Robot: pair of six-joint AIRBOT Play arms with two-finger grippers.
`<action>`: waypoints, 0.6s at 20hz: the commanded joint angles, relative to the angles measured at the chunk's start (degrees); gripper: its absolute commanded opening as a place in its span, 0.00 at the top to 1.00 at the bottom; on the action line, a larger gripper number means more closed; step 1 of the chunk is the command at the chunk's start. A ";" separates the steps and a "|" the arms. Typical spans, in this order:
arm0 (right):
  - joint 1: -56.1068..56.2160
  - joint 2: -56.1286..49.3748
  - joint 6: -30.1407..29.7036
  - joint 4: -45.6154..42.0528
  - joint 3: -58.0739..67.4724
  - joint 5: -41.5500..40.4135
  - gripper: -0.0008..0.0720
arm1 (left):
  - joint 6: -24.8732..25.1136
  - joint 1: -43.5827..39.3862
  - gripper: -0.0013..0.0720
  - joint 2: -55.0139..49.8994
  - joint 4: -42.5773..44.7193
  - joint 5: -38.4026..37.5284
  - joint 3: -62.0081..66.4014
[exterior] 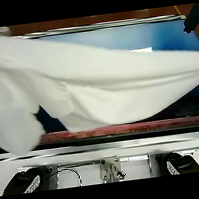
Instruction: Fold the shirts.
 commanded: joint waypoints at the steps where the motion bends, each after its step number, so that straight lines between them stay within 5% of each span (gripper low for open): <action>1: -0.02 0.04 1.33 0.66 -0.28 9.03 0.91 | -0.35 -1.14 0.93 -0.42 -2.71 -6.14 -4.15; 6: -0.02 -0.59 3.21 9.11 -9.09 16.85 0.91 | -0.13 -8.59 0.93 -0.42 -2.08 -6.08 -19.15; 12: -0.02 -0.61 1.38 5.44 -22.29 16.02 0.91 | -0.79 -16.48 0.93 -0.20 -0.70 -4.81 -34.38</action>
